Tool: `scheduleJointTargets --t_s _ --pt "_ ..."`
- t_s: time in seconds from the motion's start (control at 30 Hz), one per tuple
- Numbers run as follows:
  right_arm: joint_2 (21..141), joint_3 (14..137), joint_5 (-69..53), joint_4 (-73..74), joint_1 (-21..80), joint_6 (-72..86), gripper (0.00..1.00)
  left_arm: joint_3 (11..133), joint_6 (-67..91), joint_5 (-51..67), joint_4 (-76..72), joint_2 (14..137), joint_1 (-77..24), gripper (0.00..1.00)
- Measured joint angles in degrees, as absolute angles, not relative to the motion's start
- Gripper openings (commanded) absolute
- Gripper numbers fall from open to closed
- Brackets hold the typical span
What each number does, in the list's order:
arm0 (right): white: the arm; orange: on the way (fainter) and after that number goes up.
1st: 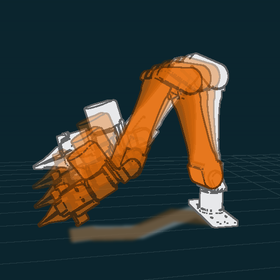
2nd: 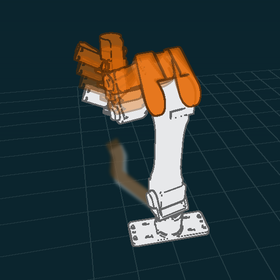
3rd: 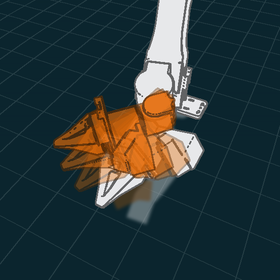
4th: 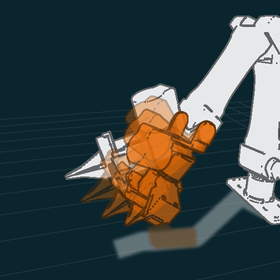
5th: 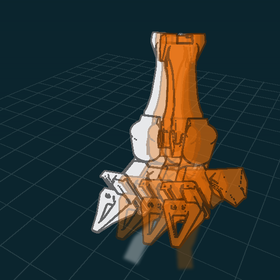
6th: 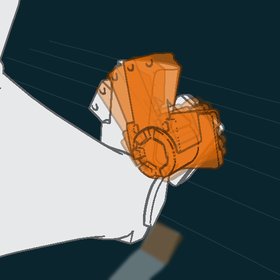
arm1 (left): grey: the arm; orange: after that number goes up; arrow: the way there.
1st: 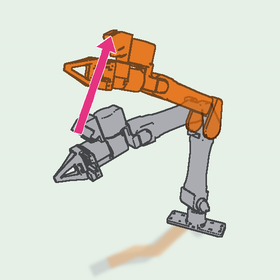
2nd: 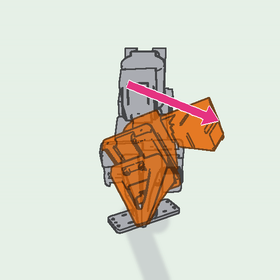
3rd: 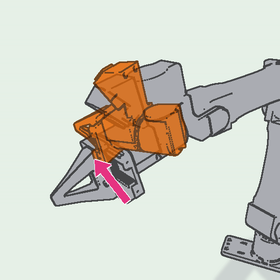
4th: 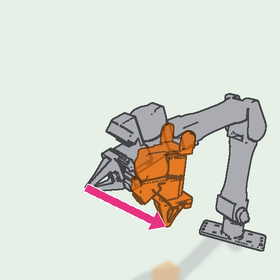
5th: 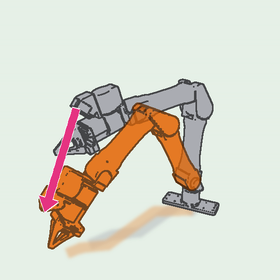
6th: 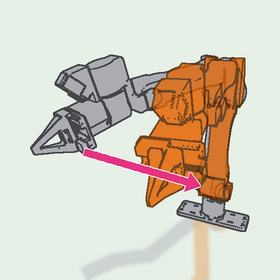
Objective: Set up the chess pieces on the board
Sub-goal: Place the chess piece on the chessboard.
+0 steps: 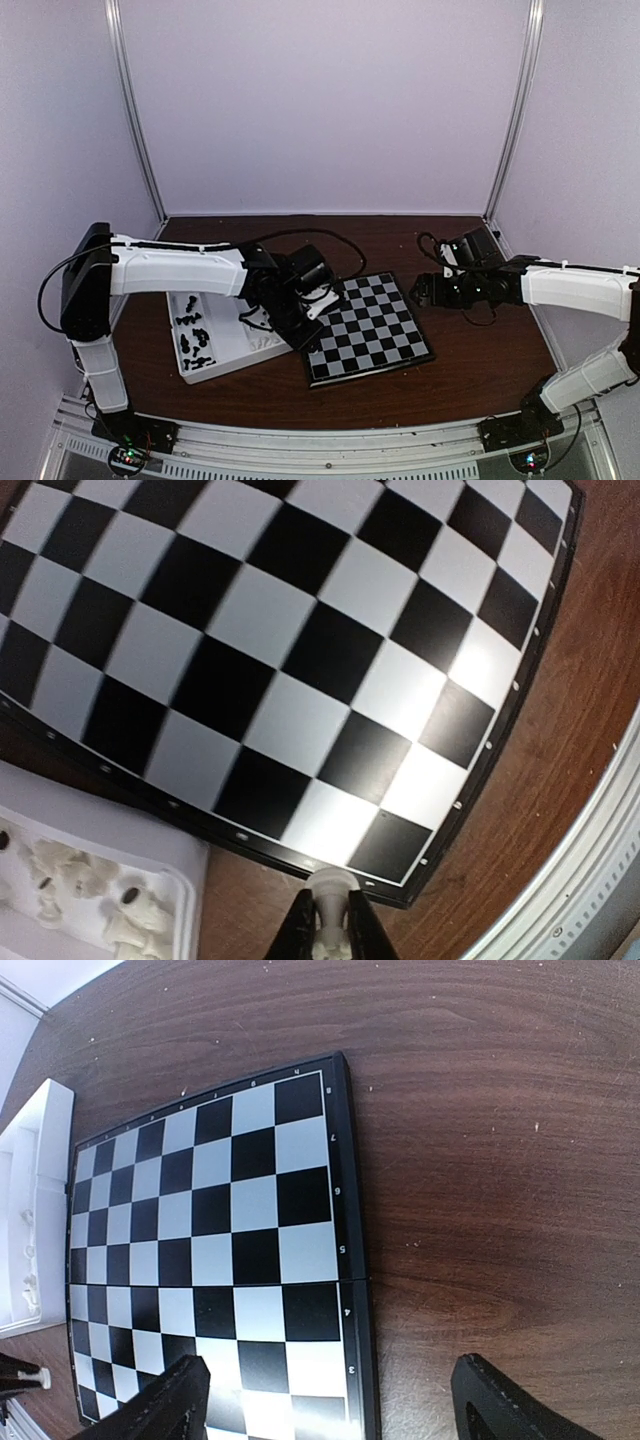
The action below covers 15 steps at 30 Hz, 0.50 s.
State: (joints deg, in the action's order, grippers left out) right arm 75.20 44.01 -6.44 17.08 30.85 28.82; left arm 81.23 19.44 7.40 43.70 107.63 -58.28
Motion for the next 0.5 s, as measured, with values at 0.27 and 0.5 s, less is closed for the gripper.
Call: scheduleJointTargets --t_s 0.27,0.5 --pt "75.2 44.0 -6.5 17.1 30.9 28.8 0.87 76.8 23.6 7.5 42.4 107.6 -62.9 0.12" --pt "74.6 44.0 -6.5 17.1 30.9 28.8 0.87 76.7 25.1 7.3 39.9 107.6 -63.0 0.12"
